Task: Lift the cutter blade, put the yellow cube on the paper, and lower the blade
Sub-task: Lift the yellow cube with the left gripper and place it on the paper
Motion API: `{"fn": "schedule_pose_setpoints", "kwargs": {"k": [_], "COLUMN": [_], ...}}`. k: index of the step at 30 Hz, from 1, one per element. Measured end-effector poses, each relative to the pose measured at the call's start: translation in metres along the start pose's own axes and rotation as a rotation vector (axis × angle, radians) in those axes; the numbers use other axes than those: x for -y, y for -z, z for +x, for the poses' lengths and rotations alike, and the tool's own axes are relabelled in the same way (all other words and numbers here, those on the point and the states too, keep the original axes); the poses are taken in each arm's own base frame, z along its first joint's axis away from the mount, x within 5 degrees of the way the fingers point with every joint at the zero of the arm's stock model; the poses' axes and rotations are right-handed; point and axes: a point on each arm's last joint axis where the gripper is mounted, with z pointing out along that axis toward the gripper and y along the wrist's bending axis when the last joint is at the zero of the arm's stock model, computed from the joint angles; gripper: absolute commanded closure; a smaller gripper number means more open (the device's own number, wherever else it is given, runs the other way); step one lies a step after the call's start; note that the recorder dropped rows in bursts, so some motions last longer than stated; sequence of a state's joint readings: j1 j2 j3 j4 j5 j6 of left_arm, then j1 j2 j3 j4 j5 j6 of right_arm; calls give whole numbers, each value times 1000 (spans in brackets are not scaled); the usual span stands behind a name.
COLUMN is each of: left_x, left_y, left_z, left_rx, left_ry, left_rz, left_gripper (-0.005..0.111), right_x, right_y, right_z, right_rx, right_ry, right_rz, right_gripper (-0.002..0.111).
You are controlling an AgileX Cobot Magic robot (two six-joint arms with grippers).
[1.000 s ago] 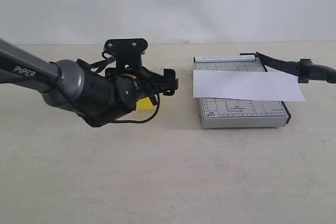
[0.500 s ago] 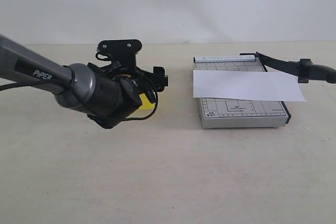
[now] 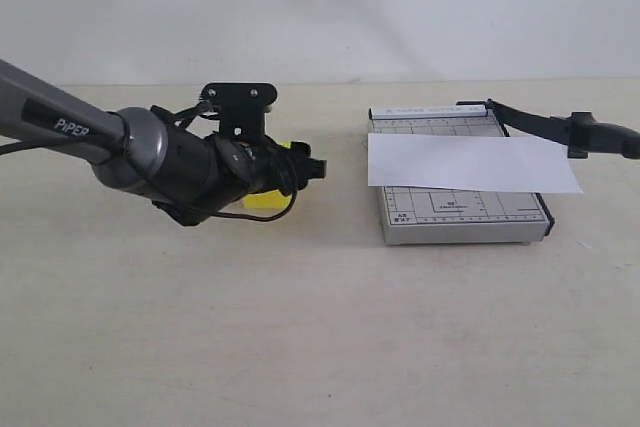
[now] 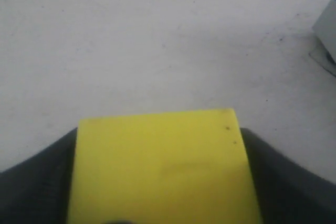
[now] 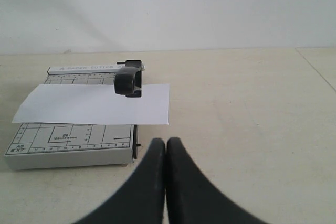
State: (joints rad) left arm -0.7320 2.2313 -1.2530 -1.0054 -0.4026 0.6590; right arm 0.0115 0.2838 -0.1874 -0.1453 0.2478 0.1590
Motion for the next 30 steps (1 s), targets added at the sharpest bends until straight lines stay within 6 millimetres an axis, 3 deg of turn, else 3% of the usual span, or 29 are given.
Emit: {"fn": "schedule_pose_setpoints", "kwargs": {"k": [2,9,16,20,24,30], "left_x": [-6,-11,9,33,66,99], "left_y": [-2,12,78,93,75,23], "left_z": [-1,-24,-82,-102,-121,-116], "left_rx": [-19,-42,-10,50,93,60], "left_ry": [1,-49,-263,-428,-477,-384], "left_rz": [5,79,348,453,557,683], "left_gripper": [103,102,102,102,102,102], "right_x": [0,0,0,0,0,0], "right_y": [0,0,0,0,0,0], "right_z": [0,0,-1,-1,-1,-1], "right_rx": [0,4,6,6,7,7], "right_ry": [0,0,-2,-2,-2,-2], "right_rz": [0,-1,-1,-1,-1,-1], "right_gripper": [108,108,108,108,108,108]}}
